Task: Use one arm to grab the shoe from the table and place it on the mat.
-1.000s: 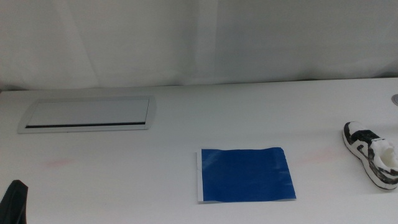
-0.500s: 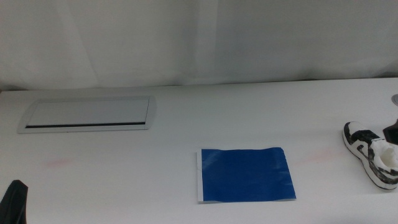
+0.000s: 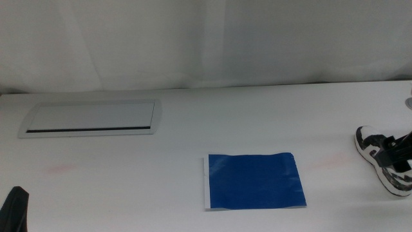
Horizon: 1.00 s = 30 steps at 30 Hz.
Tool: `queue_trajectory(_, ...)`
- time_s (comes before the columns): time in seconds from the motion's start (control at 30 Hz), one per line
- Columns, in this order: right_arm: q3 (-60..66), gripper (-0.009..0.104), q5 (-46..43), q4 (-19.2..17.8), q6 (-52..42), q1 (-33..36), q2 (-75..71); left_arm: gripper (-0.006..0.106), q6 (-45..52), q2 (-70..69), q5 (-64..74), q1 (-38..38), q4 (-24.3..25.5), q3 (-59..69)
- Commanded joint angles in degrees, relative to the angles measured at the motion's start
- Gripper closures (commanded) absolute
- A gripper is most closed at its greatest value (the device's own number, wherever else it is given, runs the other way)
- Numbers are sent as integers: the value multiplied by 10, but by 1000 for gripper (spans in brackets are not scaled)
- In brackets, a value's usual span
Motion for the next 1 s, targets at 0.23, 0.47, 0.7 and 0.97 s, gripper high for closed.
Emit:
queue_trajectory(0.23, -3, -7, -47, -7, -23, 3, 89, 10, -2, -19, -6, 1, -5, 23)
queue_trajectory(0.47, -3, -7, -74, -6, -31, 3, 138, 10, -2, -19, -6, 1, -5, 23)
queue_trajectory(0.7, -3, -6, -106, -6, -36, 3, 155, 10, -2, -19, -6, 1, -5, 23)
queue_trajectory(0.97, -3, 7, -123, -8, -36, 3, 166, 10, -2, -19, -6, 1, -5, 23)
